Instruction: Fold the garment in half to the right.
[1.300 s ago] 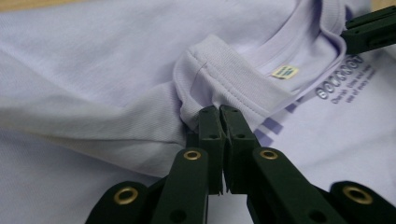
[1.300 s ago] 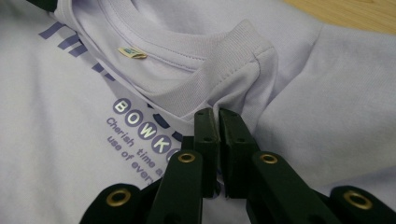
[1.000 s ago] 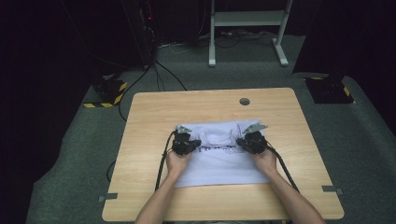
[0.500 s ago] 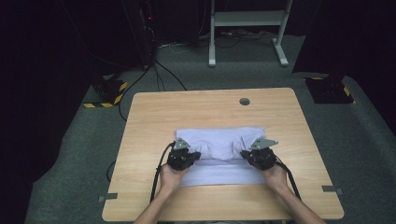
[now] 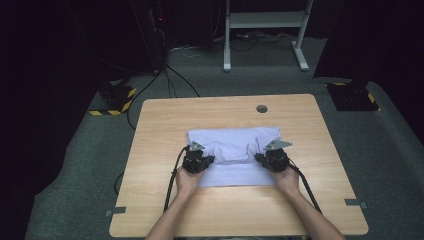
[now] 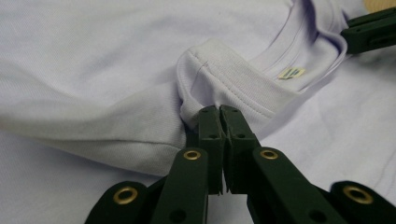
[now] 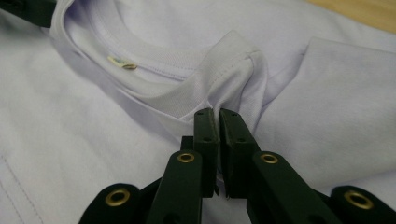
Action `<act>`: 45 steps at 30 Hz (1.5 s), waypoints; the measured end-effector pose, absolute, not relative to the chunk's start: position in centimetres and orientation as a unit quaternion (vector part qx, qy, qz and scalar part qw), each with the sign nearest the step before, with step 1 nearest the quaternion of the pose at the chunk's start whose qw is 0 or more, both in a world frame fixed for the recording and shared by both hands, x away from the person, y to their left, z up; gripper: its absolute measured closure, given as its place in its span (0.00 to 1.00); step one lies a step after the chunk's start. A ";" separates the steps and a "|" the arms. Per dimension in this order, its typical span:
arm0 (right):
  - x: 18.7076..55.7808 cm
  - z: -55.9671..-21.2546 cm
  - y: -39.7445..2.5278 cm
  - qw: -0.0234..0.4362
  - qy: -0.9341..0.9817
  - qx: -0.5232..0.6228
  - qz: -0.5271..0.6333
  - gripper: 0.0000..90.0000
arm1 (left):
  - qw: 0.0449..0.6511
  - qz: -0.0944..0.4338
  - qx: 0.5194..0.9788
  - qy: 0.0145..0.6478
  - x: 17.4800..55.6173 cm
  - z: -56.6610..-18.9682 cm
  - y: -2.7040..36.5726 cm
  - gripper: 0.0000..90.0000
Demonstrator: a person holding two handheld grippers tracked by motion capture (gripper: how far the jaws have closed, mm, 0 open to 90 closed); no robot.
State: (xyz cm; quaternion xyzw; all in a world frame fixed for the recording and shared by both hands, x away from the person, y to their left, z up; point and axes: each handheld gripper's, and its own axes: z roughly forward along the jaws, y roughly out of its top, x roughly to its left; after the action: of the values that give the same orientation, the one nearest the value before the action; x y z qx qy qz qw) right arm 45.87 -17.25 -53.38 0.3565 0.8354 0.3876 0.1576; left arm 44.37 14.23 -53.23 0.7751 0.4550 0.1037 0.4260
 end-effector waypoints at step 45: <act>44.3 -51.7 -17.6 0.118 0.839 0.347 0.402 0.91 | 0.436 0.050 0.798 0.413 42.7 -52.6 12.6 0.93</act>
State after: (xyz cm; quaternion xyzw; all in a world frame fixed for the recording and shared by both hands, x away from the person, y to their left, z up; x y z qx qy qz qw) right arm 44.30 -17.62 -51.67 0.3468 0.8392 0.4020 0.1180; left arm 42.67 12.56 -52.56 0.7979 0.4132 0.0496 0.4361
